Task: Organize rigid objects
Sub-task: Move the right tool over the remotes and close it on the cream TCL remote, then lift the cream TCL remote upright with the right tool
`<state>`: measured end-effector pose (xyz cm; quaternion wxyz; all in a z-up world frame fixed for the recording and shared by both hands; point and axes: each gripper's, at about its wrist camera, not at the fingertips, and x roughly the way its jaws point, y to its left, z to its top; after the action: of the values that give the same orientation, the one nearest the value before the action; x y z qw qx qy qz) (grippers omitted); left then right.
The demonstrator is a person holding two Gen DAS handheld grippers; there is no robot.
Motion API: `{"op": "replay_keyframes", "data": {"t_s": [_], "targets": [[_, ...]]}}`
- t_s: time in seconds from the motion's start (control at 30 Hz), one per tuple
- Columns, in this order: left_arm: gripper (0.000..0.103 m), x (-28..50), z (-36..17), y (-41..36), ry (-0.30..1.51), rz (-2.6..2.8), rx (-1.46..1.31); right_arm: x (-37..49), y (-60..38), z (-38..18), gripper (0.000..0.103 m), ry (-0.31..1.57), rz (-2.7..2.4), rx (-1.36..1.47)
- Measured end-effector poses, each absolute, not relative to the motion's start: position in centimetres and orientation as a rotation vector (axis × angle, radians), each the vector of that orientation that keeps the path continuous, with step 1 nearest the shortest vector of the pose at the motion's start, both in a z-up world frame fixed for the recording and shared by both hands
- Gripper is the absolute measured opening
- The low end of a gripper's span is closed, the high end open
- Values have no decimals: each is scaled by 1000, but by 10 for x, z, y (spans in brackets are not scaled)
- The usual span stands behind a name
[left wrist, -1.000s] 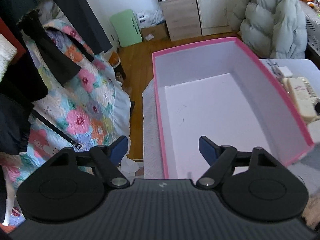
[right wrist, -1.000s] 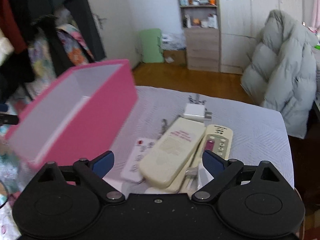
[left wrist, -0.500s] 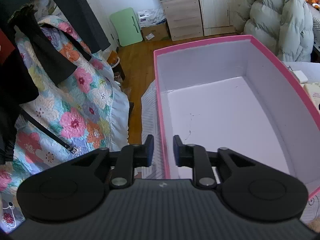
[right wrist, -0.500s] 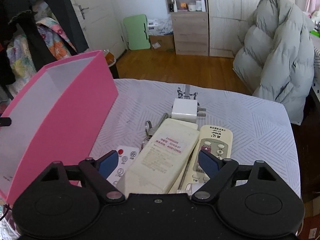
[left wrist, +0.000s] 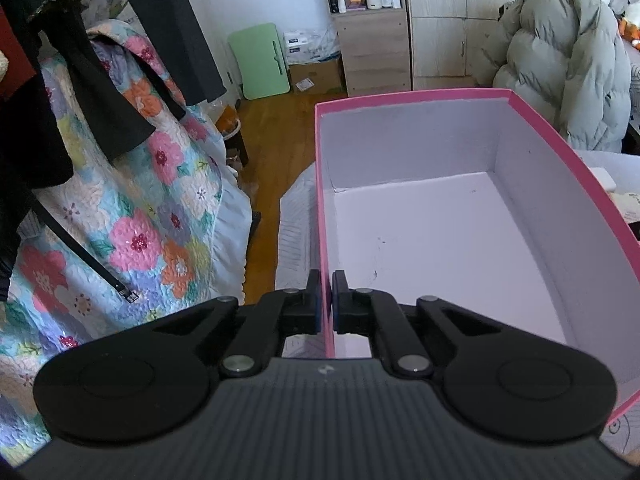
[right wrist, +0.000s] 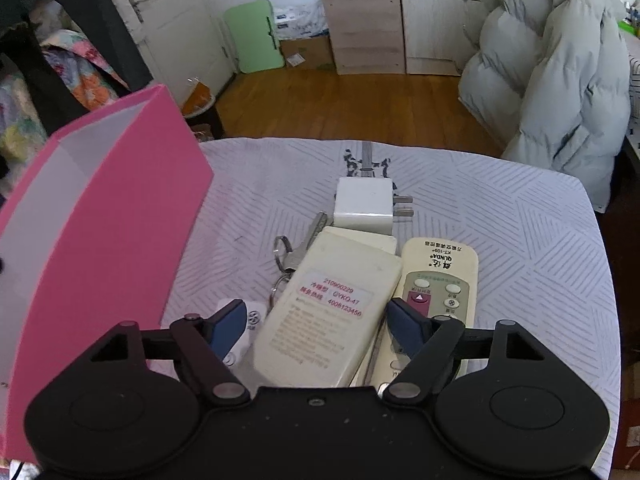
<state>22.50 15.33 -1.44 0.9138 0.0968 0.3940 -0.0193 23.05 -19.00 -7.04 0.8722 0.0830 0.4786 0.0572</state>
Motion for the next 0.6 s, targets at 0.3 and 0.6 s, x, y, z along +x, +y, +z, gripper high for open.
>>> {"op": "replay_keyframes", "data": {"t_s": [0.3, 0.6], "targets": [[3, 224, -11, 155, 772, -40, 155, 243, -188, -71, 69, 952, 49, 141], [3, 225, -11, 160, 767, -41, 135, 241, -211, -67, 42, 919, 57, 316]]}}
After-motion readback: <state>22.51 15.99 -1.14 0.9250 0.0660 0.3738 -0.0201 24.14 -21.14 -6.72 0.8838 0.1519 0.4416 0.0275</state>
